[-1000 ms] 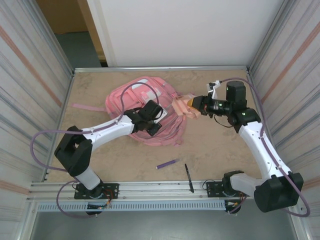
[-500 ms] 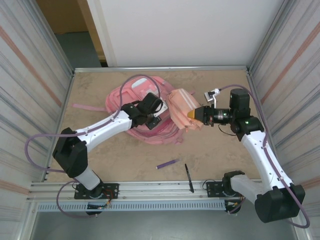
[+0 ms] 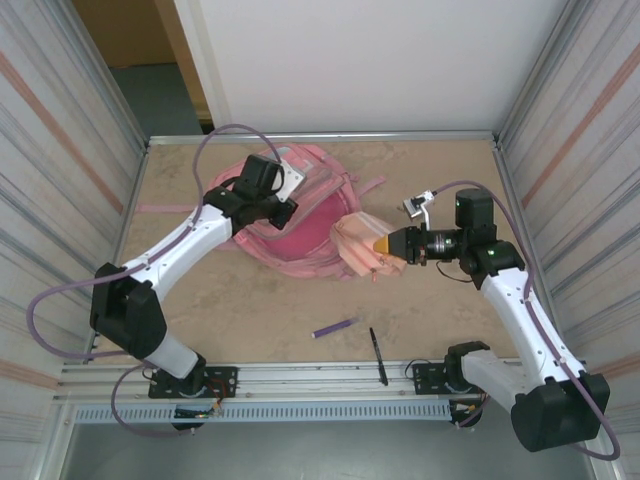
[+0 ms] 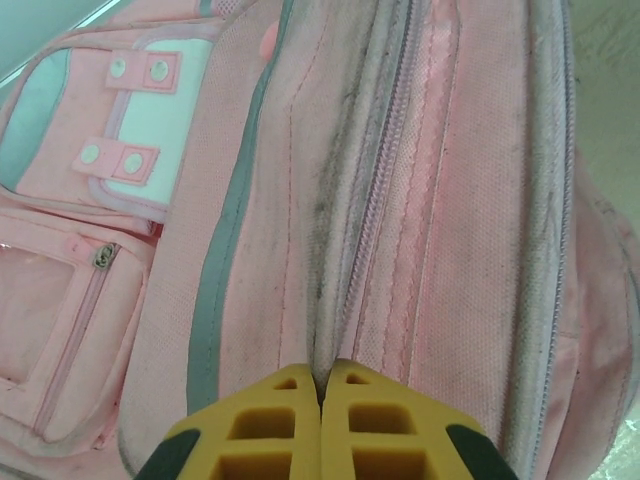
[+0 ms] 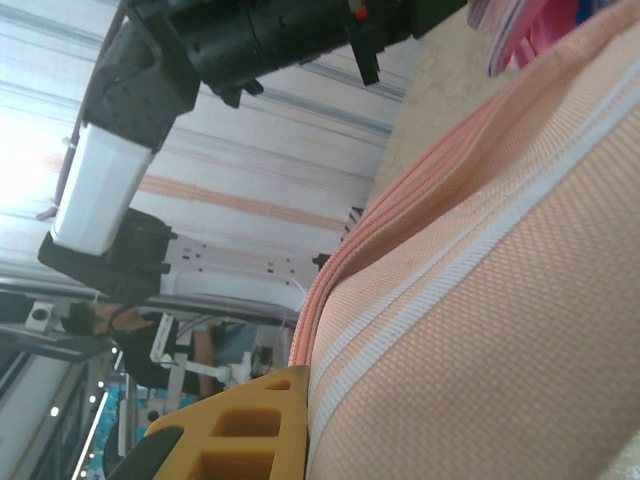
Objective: Pack the student bag
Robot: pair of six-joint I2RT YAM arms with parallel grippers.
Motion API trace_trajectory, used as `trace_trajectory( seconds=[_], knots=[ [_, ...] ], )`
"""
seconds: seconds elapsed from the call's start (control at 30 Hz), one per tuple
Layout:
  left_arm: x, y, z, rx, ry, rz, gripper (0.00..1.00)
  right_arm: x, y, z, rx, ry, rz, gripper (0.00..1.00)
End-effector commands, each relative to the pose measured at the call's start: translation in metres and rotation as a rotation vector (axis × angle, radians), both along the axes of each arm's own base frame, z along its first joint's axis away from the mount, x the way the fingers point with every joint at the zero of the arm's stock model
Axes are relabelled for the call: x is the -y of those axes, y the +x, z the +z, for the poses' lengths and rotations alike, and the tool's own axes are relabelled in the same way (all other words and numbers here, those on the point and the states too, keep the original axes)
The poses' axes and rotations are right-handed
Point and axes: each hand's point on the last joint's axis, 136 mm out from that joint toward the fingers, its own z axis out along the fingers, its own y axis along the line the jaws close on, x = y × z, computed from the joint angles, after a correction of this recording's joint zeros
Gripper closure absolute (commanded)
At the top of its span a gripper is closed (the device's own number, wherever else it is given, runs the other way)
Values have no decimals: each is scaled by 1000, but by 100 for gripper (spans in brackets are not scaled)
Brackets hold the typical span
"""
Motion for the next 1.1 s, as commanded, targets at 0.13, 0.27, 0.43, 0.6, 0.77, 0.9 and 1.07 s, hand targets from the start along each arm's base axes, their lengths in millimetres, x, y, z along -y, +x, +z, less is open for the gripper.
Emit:
trace_trajectory(
  seconds=[0.13,0.27,0.43,0.6,0.77,0.9,1.07],
  knots=[
    [18,-6,79,94,-268,-8,100,-48,28,-6,78,-33,101,100],
    [15,-10,92,125,-274,-7,100,-69,64,-21,95,-64,93,100],
    [4,-8,103,183,-245,28,100,-86,97,-45,170,-105,108,100],
    [7,-8,113,206,-265,7,100,-109,125,-80,136,-145,112,100],
    [8,-8,117,217,-280,6,100,-99,147,-131,-28,-216,63,100],
    [7,-9,113,217,-273,4,100,-64,150,-182,-236,-335,-9,93],
    [11,-12,109,195,-287,-15,100,-46,142,-203,-353,-403,-43,87]
  ],
)
